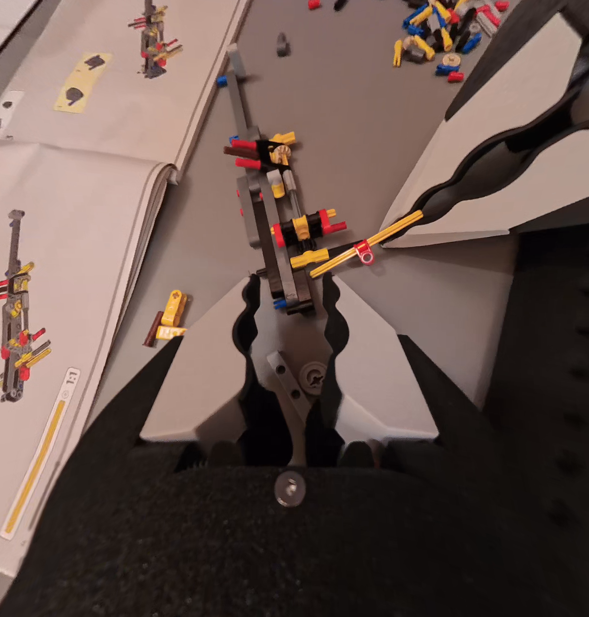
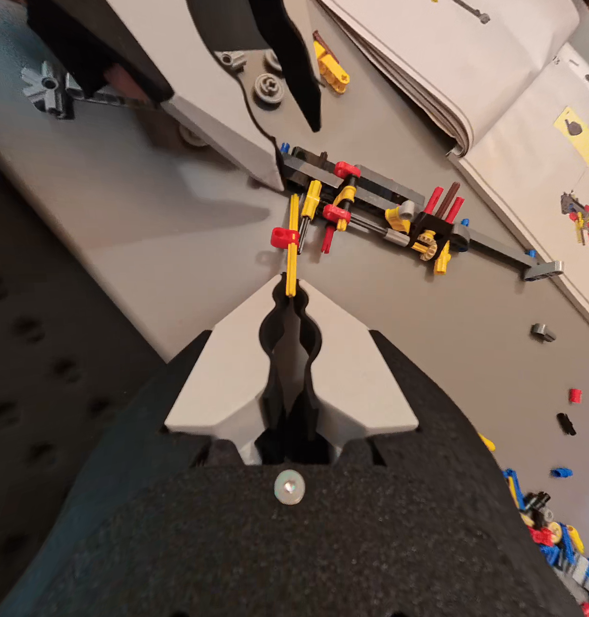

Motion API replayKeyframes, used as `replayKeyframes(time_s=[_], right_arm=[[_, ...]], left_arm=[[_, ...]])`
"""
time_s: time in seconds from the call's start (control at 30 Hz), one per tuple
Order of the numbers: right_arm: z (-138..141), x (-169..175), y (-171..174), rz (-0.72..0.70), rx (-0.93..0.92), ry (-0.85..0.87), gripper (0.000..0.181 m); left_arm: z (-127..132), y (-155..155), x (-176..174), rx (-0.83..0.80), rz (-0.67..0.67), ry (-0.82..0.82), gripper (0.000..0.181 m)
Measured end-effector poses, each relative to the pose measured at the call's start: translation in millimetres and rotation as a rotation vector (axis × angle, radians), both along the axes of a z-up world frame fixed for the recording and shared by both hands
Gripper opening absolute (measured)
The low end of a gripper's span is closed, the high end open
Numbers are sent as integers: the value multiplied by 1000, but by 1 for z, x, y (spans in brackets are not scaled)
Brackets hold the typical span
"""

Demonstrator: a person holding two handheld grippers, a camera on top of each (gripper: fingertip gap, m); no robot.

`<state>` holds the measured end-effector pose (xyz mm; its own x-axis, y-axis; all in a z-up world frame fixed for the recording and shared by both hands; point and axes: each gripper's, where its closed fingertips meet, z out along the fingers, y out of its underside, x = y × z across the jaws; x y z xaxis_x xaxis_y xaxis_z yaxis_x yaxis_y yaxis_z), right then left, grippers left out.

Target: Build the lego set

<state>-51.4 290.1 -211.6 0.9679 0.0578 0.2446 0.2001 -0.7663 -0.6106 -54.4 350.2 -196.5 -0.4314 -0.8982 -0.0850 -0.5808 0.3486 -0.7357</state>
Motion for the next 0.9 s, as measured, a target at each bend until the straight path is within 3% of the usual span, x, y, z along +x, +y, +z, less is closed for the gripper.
replayKeyframes(time_s=[0.3,0.43,0.57,0.63,0.67,0.77,0.9], right_arm=[[1,-4,-8,-1,1,164,3],[1,-7,-11,10,-16,227,14],[14,-1,-14,21,35,310,27],[25,12,-7,19,95,319,48],[33,15,0,46,153,301,56],[47,19,16,131,303,121,53],[46,16,11,278,283,-87,50]], left_arm=[[-15,-3,1,-43,-28,90,27],[-15,-2,1,-75,4,106,25],[-5,-7,0,-306,67,188,24],[0,-9,-2,-405,86,231,24],[3,-12,-2,-459,87,253,24],[9,-19,-4,-557,62,303,24],[11,-21,-5,-612,54,337,24]])
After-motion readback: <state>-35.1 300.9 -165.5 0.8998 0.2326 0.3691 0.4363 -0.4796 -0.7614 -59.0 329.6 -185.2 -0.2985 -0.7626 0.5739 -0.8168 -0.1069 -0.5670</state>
